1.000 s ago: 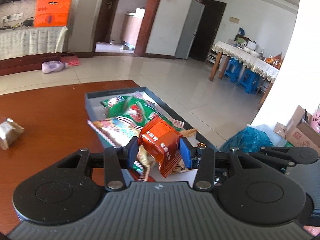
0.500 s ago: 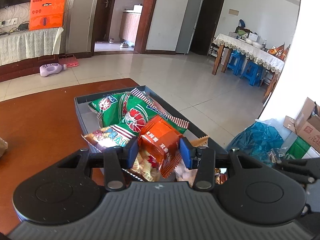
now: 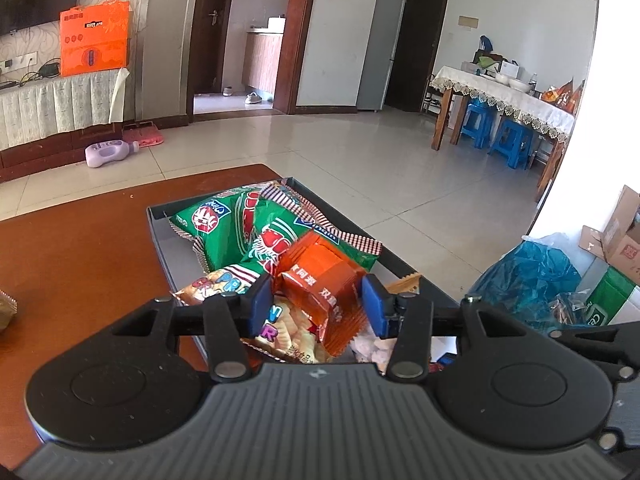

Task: Organize snacks
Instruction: 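Open left tool to drop the orange candy into the white box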

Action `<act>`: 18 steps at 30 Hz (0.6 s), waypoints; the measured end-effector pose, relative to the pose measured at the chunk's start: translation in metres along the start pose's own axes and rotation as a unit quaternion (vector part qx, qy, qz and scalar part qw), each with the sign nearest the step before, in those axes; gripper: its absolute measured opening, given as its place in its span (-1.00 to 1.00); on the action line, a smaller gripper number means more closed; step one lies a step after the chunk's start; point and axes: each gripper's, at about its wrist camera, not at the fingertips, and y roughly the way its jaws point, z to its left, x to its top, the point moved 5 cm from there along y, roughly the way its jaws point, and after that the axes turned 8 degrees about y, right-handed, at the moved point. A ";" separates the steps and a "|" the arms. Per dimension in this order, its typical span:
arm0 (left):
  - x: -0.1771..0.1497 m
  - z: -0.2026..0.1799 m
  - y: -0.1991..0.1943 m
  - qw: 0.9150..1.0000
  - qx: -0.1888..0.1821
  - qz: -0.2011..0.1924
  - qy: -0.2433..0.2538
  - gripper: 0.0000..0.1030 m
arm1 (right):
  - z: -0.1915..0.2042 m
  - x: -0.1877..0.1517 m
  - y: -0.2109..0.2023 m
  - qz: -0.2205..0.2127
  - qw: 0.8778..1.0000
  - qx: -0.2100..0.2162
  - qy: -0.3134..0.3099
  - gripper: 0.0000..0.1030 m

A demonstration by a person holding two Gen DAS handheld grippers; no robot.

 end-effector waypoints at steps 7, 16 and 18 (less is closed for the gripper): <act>0.001 0.001 -0.008 1.000 -0.002 -0.001 -0.004 0.10 | 0.001 0.004 0.000 -0.002 1.000 0.003 0.007 -0.50; -0.003 0.009 -0.031 1.000 -0.007 -0.007 -0.015 0.10 | -0.004 0.003 0.001 -0.006 1.000 0.001 0.016 -0.50; -0.004 0.012 -0.036 1.000 -0.016 -0.009 -0.018 0.10 | -0.007 0.004 0.004 -0.004 1.000 0.002 0.023 -0.50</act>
